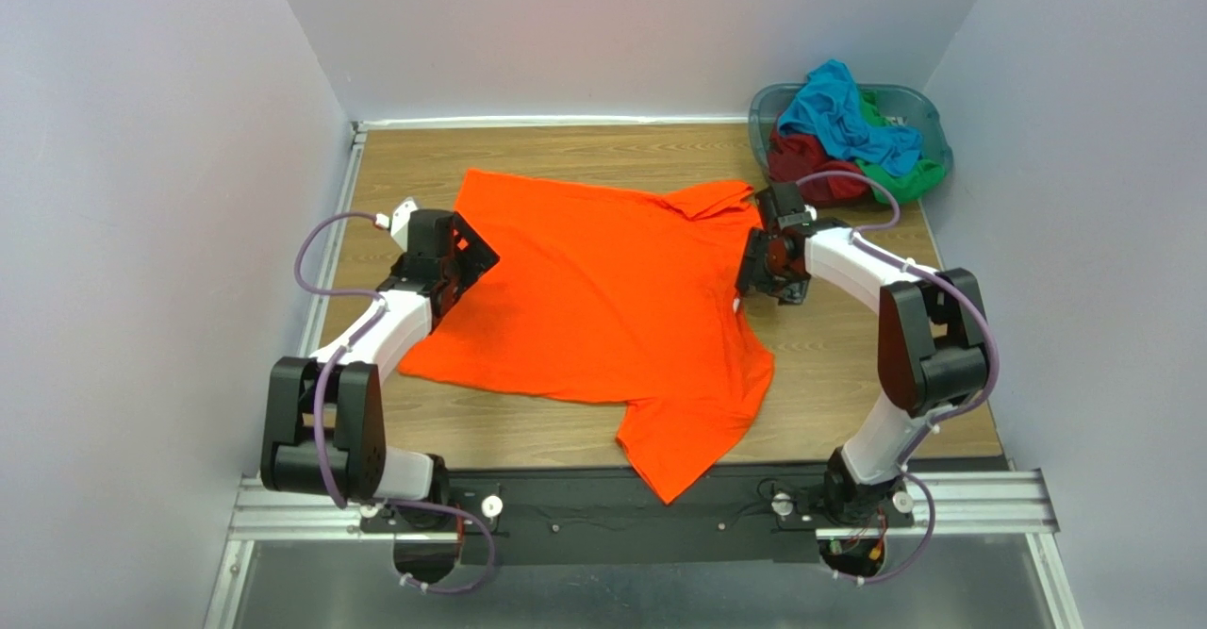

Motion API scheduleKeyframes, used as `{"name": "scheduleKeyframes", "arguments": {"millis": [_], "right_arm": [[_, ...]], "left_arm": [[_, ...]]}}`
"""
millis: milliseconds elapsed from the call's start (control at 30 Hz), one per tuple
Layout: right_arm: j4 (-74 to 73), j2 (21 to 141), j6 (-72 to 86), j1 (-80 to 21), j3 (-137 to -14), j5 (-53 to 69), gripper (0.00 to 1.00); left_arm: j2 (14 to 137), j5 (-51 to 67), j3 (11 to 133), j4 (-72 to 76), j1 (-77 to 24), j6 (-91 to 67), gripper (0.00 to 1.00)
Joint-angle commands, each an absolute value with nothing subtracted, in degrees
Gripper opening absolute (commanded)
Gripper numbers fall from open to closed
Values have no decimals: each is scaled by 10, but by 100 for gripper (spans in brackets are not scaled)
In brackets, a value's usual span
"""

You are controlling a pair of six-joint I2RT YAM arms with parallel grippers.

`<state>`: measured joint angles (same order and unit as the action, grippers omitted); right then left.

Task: Fold and stack the t-shirts
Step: Flatten the tshirt out

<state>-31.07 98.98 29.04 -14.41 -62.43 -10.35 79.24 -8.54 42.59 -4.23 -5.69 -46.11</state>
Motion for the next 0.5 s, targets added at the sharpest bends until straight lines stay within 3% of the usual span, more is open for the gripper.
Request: {"name": "scheduleKeyframes", "arguments": {"millis": [0, 467], "right_arm": [[-292, 998, 274, -142, -644, -77, 72], [-281, 1052, 265, -142, -628, -75, 71]], "left_arm": [[810, -107, 434, -34, -57, -447, 98], [864, -113, 455, -47, -57, -441, 98]]}}
